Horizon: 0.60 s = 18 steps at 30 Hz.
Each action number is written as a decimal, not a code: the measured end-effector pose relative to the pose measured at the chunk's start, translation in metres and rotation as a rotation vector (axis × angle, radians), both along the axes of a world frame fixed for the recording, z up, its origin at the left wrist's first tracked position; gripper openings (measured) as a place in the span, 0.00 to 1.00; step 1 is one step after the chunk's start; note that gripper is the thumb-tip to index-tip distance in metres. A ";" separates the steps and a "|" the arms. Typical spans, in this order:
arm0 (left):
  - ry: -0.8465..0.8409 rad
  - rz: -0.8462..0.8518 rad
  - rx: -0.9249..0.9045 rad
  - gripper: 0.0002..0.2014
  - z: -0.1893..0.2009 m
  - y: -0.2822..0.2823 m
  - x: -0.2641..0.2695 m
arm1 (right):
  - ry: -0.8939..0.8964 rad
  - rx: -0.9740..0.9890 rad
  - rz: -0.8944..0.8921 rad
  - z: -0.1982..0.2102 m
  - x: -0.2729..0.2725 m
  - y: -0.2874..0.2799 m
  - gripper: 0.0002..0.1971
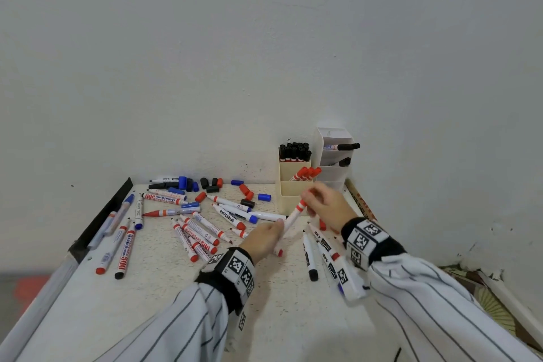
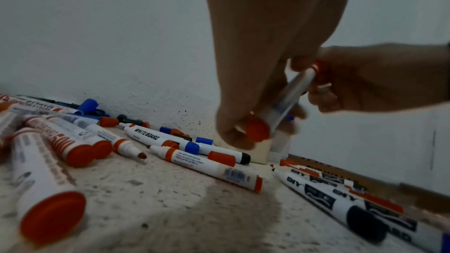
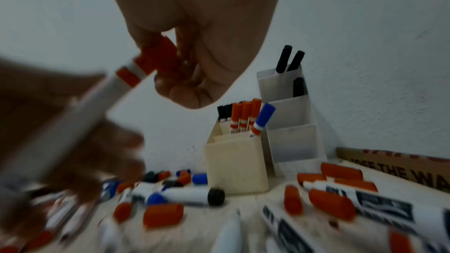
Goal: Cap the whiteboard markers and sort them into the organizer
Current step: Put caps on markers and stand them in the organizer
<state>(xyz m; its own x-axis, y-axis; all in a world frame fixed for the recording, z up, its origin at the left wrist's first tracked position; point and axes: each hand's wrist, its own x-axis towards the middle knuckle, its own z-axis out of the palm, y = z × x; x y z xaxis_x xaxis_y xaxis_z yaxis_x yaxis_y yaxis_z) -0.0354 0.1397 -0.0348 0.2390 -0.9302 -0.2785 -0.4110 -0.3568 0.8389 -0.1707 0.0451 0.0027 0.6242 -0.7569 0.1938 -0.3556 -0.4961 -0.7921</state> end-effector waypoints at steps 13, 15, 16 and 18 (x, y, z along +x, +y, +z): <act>-0.429 -0.128 0.277 0.15 -0.027 -0.009 0.031 | -0.152 -0.302 -0.341 0.026 0.037 -0.080 0.05; -0.448 -0.121 0.282 0.14 -0.028 -0.010 0.031 | -0.072 -0.318 -0.336 0.020 0.042 -0.084 0.07; -0.460 -0.116 0.279 0.14 -0.029 -0.010 0.032 | -0.049 -0.314 -0.338 0.016 0.044 -0.085 0.08; -0.466 -0.106 0.282 0.14 -0.031 -0.010 0.033 | -0.030 -0.276 -0.349 0.011 0.049 -0.084 0.09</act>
<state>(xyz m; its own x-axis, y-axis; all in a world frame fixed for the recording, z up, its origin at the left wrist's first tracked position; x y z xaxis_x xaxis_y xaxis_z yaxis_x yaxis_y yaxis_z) -0.0025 0.1295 -0.0656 0.3053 -0.8607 -0.4074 -0.7620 -0.4774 0.4376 -0.1215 -0.0388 0.0132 0.3314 -0.8388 0.4320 -0.5184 -0.5444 -0.6595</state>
